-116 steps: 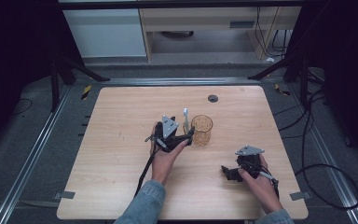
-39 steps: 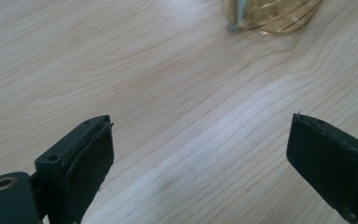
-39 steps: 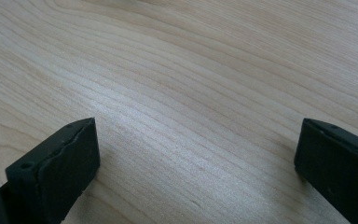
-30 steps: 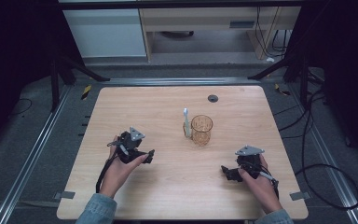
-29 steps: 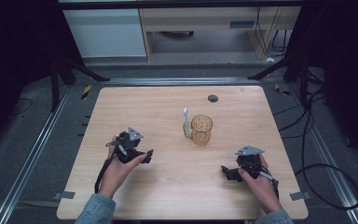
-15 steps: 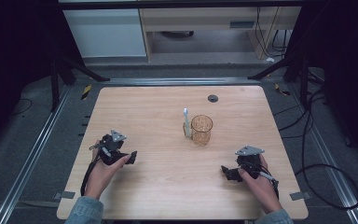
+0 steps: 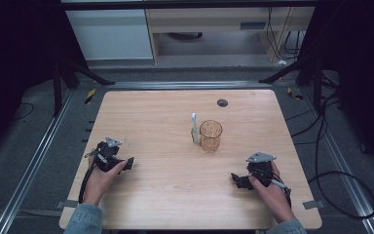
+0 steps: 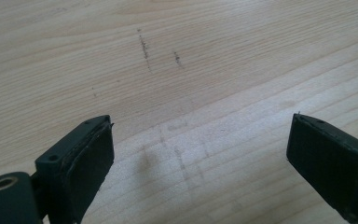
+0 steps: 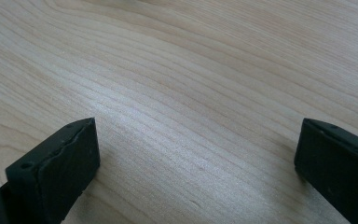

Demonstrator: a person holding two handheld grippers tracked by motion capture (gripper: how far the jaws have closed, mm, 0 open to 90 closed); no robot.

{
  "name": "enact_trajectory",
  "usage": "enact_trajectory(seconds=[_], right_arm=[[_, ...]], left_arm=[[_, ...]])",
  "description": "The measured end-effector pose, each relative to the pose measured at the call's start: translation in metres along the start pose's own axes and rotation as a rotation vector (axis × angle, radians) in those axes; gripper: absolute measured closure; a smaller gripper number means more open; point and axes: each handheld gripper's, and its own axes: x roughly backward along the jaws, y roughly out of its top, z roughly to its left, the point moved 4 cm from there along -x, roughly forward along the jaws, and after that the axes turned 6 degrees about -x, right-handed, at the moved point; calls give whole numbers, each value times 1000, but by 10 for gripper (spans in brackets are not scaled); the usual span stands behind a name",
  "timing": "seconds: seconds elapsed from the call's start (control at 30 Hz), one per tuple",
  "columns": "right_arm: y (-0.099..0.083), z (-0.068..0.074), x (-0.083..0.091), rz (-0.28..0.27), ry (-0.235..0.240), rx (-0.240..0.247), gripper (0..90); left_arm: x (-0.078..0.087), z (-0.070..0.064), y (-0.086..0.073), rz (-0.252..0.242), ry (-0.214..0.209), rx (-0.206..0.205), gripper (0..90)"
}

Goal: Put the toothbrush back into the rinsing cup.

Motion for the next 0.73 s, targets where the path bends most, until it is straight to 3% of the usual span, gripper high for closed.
enact_trajectory(seconds=[0.43, 0.57, 0.73], right_arm=[[0, 0, 0, 0, 0, 0, 3], [0, 0, 0, 0, 0, 0, 3], [0, 0, 0, 0, 0, 0, 4]], left_arm=[[-19, 12, -9, -54, -26, 68, 55], [-24, 16, -11, -103, -23, 74, 32], [-25, 17, -11, -95, -17, 81, 11]])
